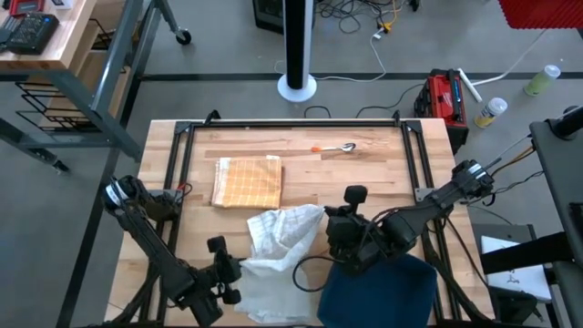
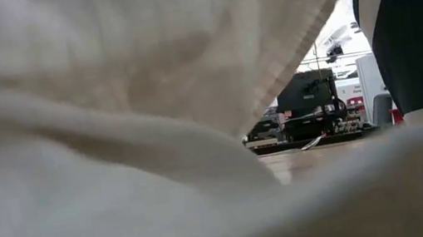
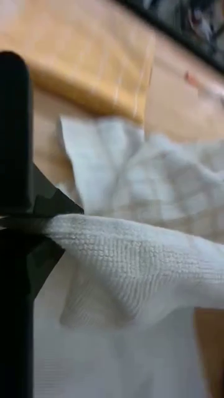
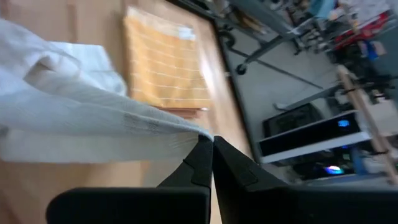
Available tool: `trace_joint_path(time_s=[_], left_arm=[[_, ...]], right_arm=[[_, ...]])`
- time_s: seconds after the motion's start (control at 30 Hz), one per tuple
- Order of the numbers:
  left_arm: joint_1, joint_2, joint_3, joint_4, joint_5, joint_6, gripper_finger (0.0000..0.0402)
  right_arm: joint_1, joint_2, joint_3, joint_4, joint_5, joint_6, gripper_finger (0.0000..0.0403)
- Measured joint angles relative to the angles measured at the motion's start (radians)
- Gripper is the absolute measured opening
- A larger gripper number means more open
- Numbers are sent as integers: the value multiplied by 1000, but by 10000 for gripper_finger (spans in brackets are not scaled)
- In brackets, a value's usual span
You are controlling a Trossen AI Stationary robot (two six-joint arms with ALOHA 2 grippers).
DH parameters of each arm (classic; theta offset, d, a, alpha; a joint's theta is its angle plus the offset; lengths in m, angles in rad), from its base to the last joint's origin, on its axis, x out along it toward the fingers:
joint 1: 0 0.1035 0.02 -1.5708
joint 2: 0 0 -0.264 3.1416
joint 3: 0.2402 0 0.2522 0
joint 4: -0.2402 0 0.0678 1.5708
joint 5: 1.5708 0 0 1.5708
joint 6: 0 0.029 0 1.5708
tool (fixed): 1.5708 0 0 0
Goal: Fold towel
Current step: Fold the white towel
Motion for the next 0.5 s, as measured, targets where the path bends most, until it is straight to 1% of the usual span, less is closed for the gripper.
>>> trace_joint_path(time_s=[0.1,0.23,0.27,0.33,0.37,0.47,0.5], left_arm=[[0,-1,145,-274,24,-88,1],[18,-1,320,-626,69,-200,1],[27,-6,344,-639,87,-203,1],[49,-40,356,-598,118,-43,0],[63,-50,368,-593,132,9,0],[107,-61,412,-638,137,15,0],[122,-68,415,-627,139,44,0]], right_arm=[[0,0,44,-75,46,0,0],[-2,0,104,-149,149,-16,0],[-2,0,120,-161,178,-23,0],[-2,0,151,-167,236,-51,0],[-6,0,170,-170,266,-77,0],[-7,0,221,-171,381,-149,0],[-10,0,241,-171,406,-172,0]])
